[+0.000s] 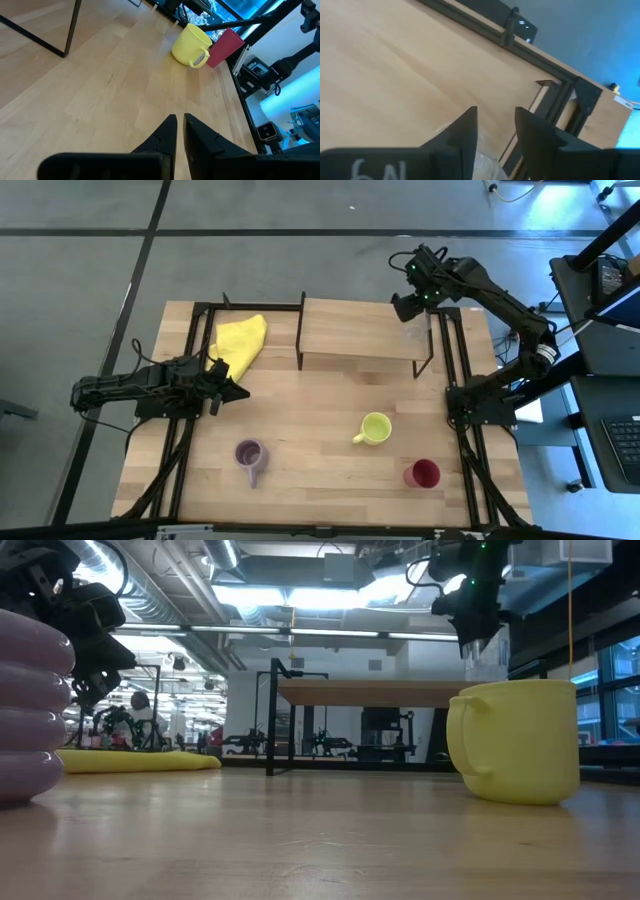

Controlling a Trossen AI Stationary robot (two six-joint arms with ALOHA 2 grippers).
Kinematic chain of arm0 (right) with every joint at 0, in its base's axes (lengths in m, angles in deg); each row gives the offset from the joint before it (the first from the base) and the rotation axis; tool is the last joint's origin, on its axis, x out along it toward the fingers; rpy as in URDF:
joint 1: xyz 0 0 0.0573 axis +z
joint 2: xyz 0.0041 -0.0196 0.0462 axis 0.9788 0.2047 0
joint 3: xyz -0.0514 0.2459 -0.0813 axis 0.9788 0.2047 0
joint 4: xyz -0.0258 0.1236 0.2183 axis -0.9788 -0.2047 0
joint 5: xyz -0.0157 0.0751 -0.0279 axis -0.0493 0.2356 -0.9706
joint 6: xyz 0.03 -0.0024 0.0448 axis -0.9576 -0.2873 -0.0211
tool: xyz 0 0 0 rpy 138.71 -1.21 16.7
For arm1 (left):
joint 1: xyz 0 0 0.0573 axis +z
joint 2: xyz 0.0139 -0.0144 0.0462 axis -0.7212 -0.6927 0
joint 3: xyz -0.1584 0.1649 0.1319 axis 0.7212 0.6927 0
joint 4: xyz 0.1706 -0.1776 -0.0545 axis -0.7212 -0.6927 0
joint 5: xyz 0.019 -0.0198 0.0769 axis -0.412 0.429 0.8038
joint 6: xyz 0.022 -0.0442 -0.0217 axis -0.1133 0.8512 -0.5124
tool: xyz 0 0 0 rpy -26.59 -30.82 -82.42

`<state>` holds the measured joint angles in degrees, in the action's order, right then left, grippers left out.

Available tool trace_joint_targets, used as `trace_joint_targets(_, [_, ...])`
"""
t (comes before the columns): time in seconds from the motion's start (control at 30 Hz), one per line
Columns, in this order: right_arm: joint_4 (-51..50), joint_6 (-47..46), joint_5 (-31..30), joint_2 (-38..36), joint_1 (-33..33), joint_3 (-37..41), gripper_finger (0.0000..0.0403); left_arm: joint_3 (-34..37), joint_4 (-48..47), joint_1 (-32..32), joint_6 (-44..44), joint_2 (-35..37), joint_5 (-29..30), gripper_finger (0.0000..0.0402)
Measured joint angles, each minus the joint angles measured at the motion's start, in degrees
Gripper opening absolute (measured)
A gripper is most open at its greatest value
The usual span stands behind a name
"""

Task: Stack small to large cups/mugs on shelf
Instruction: Put the transparent mug on the shelf

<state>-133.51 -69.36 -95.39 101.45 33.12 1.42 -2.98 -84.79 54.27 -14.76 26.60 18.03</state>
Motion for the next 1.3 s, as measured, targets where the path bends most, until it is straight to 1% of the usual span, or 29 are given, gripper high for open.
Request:
trace_joint_targets(0.07, [-0.23,0.21,1.04,0.0,0.4,0.0,0.013,-0.01,0.01,0.0,-0.02,0.02,0.0,0.0027])
trace_joint_targets(0.27, [-0.91,0.84,1.25,0.0,1.86,0.0,0.0134,0.0,0.01,-0.01,0.0,0.0,0.0,0.0027])
trace_joint_targets(0.43, [-1.48,0.8,2.54,0.0,2.97,0.02,0.0134,0.0,0.01,0.01,0.0,0.01,0.0,0.0027])
trace_joint_targets(0.53, [0.29,1.23,2.46,0.0,3.54,0.03,0.0134,-0.02,0.0,0.0,-0.01,0.01,0.0,0.0027])
trace_joint_targets(0.67, [5.76,3.97,-2.4,0.0,3.75,-0.42,0.0134,0.0,0.01,0.01,0.0,0.0,0.0,0.0027])
trace_joint_targets(0.77, [7.44,3.94,-3.8,-0.01,3.06,-2.18,0.0134,-0.01,-0.01,0.0,-0.01,0.01,0.0,0.0027])
trace_joint_targets(0.93, [-2.34,-1.04,-8.39,-0.04,-0.37,-6.34,0.0134,-0.01,0.01,0.01,0.0,0.01,0.0,0.0027])
trace_joint_targets(1.0, [-7.14,-3.66,-8.7,-0.04,-1.88,-8.51,0.0134,0.0,0.0,0.0,-0.01,0.02,0.0,0.0027])
trace_joint_targets(1.07, [-11.74,-5.91,-7.68,-0.11,-2.46,-10.6,0.0134,0.0,-0.01,0.01,0.0,0.01,0.0,0.0027])
trace_joint_targets(1.13, [-16.51,-8.39,-4.94,-0.07,-2.5,-12.46,0.0134,0.0,0.0,0.0,0.0,0.01,0.0,0.0027])
trace_joint_targets(1.17, [-16.66,-9.54,-2.95,-0.24,-2.5,-13.05,0.0134,0.0,0.01,0.01,0.0,0.02,0.0,0.0027])
trace_joint_targets(1.27, [-16.46,-12.86,5.84,-1.9,-2.5,-13.09,0.0134,0.0,-0.01,-0.01,0.0,0.0,0.04,0.0027])
trace_joint_targets(1.3, [-16.59,-14.14,7.1,-2.15,-2.48,-13.09,0.0134,-0.01,0.01,-0.01,0.0,0.0,0.02,0.0027])
